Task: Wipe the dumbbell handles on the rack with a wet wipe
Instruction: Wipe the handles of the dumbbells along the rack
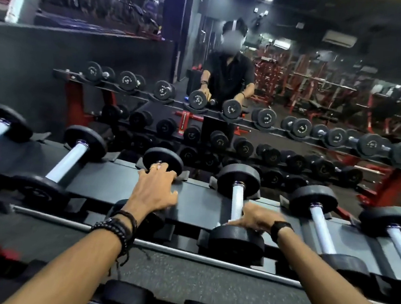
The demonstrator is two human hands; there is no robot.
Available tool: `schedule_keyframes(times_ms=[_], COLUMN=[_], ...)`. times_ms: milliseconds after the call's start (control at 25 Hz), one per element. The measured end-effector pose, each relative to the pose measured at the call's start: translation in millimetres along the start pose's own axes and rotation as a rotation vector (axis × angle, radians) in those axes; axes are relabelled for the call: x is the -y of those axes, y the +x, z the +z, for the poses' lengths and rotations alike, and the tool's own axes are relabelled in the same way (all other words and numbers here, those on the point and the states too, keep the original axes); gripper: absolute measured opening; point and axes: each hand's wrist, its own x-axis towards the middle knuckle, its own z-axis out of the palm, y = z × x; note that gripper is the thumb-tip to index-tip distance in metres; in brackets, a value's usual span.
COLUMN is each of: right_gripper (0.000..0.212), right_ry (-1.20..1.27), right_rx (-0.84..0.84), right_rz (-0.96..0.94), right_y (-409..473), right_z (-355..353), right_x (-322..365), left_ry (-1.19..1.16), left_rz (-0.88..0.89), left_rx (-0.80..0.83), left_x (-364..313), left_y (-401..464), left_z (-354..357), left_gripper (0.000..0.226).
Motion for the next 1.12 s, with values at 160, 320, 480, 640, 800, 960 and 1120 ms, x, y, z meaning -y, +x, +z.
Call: schedule_keyframes(times_ms=[160, 320, 480, 640, 800, 960, 1120], right_gripper=[0.035, 0.035, 0.036, 0.031, 0.026, 0.010, 0.030], right_ry=[0.473, 0.237, 0.480, 0.387, 0.481, 0.376, 0.293], right_rx=[0.299, 0.108, 0.305, 0.182, 0.244, 0.144, 0.243], right_rz=[-0.087, -0.012, -0.061, -0.053, -0.087, -0.062, -0.062], right_y=[-6.7, 6.9, 2.9, 1.2, -0.5, 3.3, -8.3], right_z=[-3.1, 3.4, -0.4, 0.1, 4.0, 0.4, -16.1], right_x=[-26.5, -19.4, -29.7, -27.8, -36.5, -28.9, -35.5], left_ry=[-0.020, 0.043, 0.066, 0.073, 0.077, 0.072, 0.062], left_rz=[-0.050, -0.039, -0.042, -0.027, -0.030, -0.029, -0.030], left_rx=[-0.031, -0.017, -0.040, -0.044, -0.060, -0.056, -0.075], left_x=[0.6, -2.4, -2.9, -4.0, -3.1, -3.9, -1.7], left_y=[-3.7, -3.9, -5.6, -4.7, -3.7, -3.5, -4.4], left_z=[-0.1, -2.9, -3.7, -3.5, -1.2, -2.5, -0.4], left_gripper=[0.048, 0.043, 0.039, 0.034, 0.035, 0.034, 0.033])
